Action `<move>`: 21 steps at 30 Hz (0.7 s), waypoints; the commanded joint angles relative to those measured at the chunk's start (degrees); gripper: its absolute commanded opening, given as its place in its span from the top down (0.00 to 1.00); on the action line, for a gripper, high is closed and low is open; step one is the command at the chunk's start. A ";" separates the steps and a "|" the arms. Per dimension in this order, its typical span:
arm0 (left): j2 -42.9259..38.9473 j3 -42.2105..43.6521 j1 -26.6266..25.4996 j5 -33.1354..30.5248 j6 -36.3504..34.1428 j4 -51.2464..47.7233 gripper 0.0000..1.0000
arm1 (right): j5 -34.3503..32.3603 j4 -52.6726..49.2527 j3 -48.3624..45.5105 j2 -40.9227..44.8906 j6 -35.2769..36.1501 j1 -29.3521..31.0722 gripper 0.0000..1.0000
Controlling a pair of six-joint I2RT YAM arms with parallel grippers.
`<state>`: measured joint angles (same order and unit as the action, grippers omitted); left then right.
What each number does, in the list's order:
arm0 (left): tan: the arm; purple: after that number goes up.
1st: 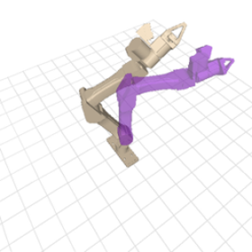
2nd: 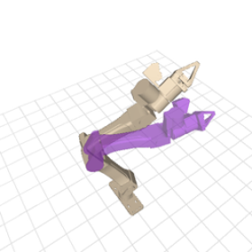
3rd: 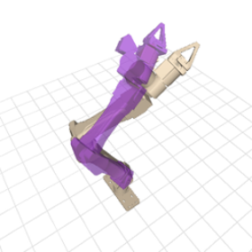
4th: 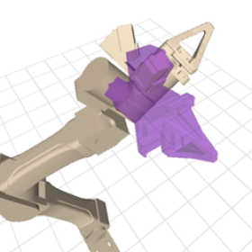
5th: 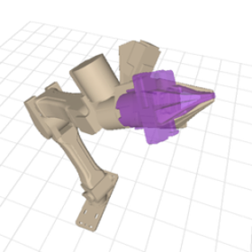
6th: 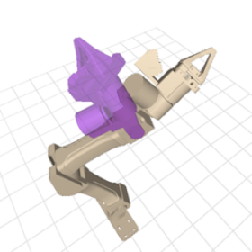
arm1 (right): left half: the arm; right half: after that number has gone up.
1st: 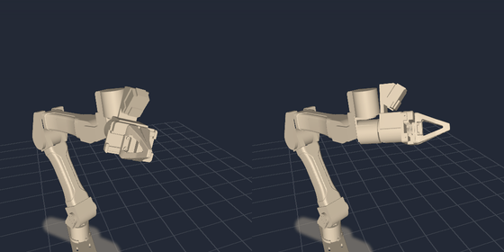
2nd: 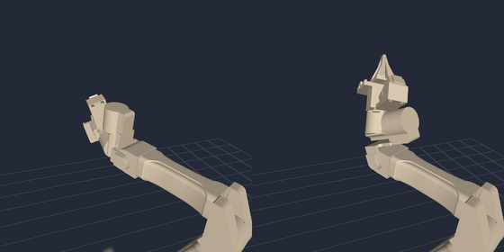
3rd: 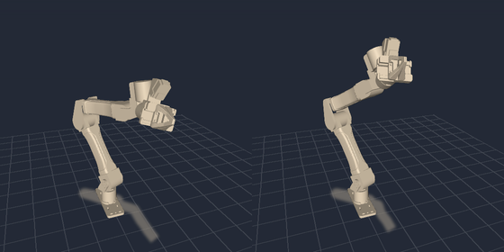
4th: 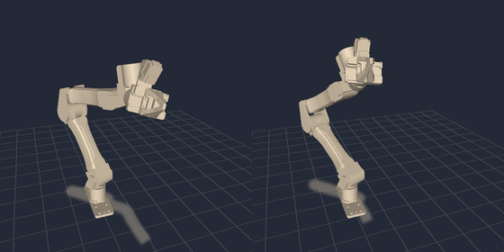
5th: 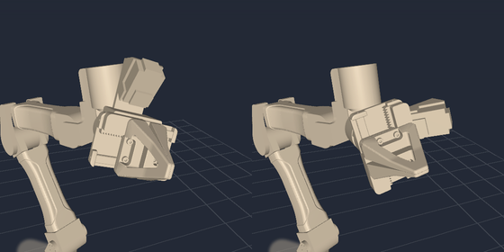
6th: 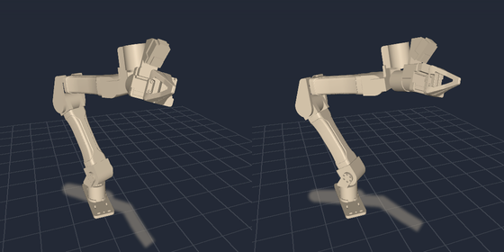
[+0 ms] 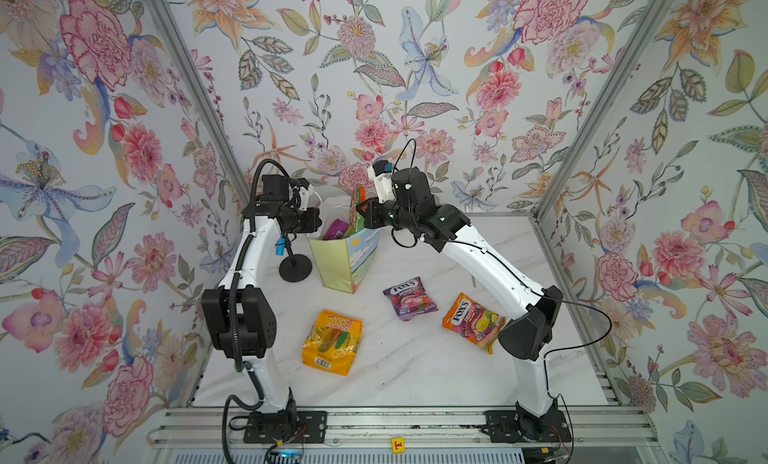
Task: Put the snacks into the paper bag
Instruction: 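Lower the soup packet into the bag with the right gripper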
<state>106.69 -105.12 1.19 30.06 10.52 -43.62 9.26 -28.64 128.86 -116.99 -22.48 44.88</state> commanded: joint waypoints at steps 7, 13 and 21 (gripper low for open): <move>-2.81 0.53 0.78 1.14 0.20 0.29 0.97 | 2.44 0.09 -2.29 2.03 -5.32 -2.17 1.00; -2.90 0.53 0.82 1.23 0.20 0.37 0.97 | 3.05 -1.73 0.00 -0.68 -6.60 -3.08 1.00; -2.90 0.53 0.84 1.18 0.11 0.29 0.97 | 4.74 -2.65 4.09 -4.67 -7.65 -3.31 1.00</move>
<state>106.59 -105.12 1.19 30.28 10.52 -43.64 12.53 -30.52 130.28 -119.87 -29.10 41.63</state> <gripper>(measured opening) 0.050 0.047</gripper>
